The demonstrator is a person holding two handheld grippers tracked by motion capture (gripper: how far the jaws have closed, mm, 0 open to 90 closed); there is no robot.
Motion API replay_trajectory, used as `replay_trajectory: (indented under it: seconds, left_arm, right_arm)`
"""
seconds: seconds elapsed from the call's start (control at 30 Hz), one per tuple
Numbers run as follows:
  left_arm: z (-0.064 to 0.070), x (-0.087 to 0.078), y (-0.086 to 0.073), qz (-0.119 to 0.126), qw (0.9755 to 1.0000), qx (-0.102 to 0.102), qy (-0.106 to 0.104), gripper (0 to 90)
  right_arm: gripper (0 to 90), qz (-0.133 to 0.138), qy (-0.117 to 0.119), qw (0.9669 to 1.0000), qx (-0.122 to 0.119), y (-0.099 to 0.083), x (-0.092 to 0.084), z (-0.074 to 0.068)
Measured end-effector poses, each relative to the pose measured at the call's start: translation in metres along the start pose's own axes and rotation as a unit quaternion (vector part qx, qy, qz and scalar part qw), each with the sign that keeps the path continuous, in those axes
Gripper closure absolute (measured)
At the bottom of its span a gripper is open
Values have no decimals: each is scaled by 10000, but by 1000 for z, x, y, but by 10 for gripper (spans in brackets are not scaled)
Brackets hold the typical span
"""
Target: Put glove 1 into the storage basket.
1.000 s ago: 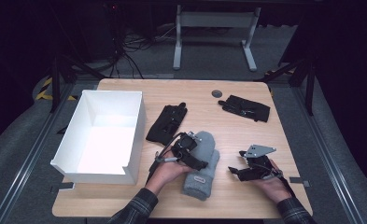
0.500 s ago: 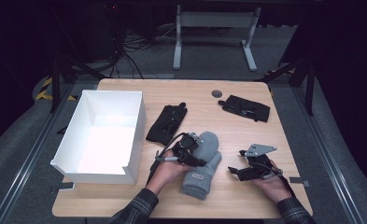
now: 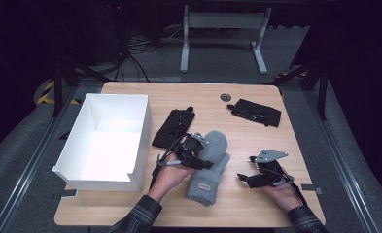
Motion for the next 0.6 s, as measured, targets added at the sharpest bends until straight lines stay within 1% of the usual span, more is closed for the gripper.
replay_trajectory:
  seconds: [0.13, 0.2, 0.27, 0.3, 0.4, 0.53, 0.6]
  left_arm:
    - [1, -20, 6, 141, 9999, -33, 48, 722]
    - [1, -30, 9, 231, 9996, -69, 114, 722]
    - [0, -41, 12, 263, 9995, -64, 188, 722]
    - [0, -41, 12, 263, 9995, -64, 188, 722]
    - [0, -59, 18, 352, 9989, -59, 295, 721]
    - [-3, -79, 24, 420, 9984, -73, 380, 721]
    - [-5, -91, 27, 470, 9979, -61, 431, 721]
  right_arm:
    - [152, -2, -2, 10000, -1, 0, 0, 0]
    - [151, -1, -1, 10000, 3, 0, 0, 0]
    - [151, -2, -2, 10000, 3, 0, 0, 0]
    - [151, -2, -2, 10000, 3, 0, 0, 0]
    - [151, -1, -4, 10000, 2, 0, 0, 0]
    - [151, 0, -4, 10000, 4, 0, 0, 0]
    - [151, -1, -4, 10000, 3, 0, 0, 0]
Point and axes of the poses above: each handheld gripper's, and its own axes: x roughly forward along the jaws, y roughly out of its top, z roughly to its right, the point moved 1 cm from there along x, roughly forward along the jaws, and after that the axes turned 11 degrees about y, right-handed, at the moved point
